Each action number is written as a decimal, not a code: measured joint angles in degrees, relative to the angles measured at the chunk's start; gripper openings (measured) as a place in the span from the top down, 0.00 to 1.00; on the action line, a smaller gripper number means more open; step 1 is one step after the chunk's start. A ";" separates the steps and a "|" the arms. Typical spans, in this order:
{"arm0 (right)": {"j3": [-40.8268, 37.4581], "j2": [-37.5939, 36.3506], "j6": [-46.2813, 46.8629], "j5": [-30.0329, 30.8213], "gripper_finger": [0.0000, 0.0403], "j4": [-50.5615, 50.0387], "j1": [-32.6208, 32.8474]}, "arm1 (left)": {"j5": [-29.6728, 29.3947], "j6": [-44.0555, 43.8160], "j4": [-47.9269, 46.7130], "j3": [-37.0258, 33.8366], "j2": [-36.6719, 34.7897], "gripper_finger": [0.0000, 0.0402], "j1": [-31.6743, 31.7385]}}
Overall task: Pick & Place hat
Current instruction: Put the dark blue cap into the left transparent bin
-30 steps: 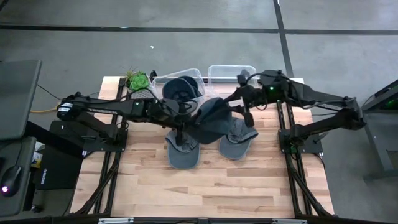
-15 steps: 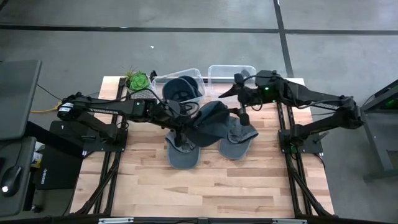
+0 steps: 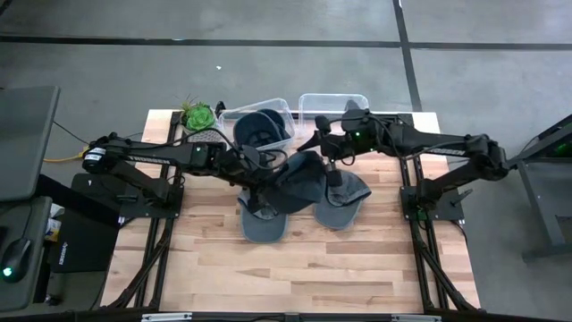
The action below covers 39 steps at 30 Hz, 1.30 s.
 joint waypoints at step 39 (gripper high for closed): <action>-0.07 10.29 9.21 -4.75 0.48 19.08 5.92 | 3.50 3.45 -2.49 -0.04 0.00 1.00 0.00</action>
